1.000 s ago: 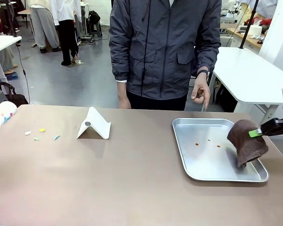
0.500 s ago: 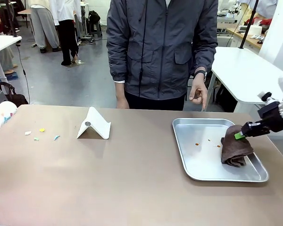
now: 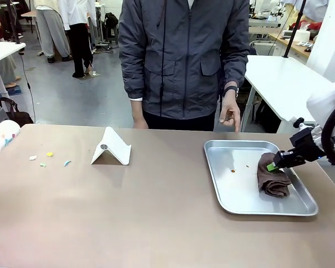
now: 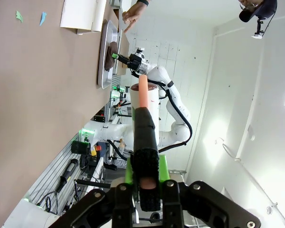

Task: Clean the surface of the table.
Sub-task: If a person points to the right, clean the right side of the table with your right hand, and if they point to the left, clean the left side with your left hand.

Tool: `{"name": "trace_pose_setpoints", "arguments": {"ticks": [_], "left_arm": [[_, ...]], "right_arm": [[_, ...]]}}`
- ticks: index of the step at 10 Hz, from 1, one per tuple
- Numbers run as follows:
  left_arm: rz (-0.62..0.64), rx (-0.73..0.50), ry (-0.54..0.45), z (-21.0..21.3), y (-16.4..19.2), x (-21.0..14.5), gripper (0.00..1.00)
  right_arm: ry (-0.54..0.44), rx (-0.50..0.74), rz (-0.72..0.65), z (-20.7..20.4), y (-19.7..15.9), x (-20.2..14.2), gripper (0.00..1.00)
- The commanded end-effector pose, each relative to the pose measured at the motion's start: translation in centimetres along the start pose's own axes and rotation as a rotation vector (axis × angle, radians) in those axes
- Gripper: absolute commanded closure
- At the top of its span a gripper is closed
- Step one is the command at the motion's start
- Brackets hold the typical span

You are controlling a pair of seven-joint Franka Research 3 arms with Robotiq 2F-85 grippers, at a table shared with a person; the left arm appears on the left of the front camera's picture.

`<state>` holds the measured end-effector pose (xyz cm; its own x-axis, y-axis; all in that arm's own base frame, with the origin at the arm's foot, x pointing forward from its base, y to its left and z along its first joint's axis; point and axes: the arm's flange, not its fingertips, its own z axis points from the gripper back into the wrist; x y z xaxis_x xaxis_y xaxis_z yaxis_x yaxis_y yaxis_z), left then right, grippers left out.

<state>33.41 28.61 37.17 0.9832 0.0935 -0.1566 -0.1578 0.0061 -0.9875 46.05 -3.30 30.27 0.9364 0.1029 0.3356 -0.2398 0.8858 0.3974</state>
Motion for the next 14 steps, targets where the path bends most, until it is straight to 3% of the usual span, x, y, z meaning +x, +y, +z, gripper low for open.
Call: {"name": "trace_pose_setpoints", "arguments": {"ticks": [1,6,14], "left_arm": [[-0.020,-0.017,-0.008,0.3,-0.4,-0.1,1.00],[-0.020,-0.017,-0.008,0.3,-0.4,-0.1,1.00],[-0.020,-0.017,-0.008,0.3,-0.4,-0.1,1.00]], "right_arm": [[0.006,-0.047,-0.001,-1.6,0.8,0.5,0.93],[-0.025,-0.012,0.004,-3.6,2.1,1.5,0.93],[-0.022,0.157,0.065,-8.7,5.6,2.9,0.93]]}}
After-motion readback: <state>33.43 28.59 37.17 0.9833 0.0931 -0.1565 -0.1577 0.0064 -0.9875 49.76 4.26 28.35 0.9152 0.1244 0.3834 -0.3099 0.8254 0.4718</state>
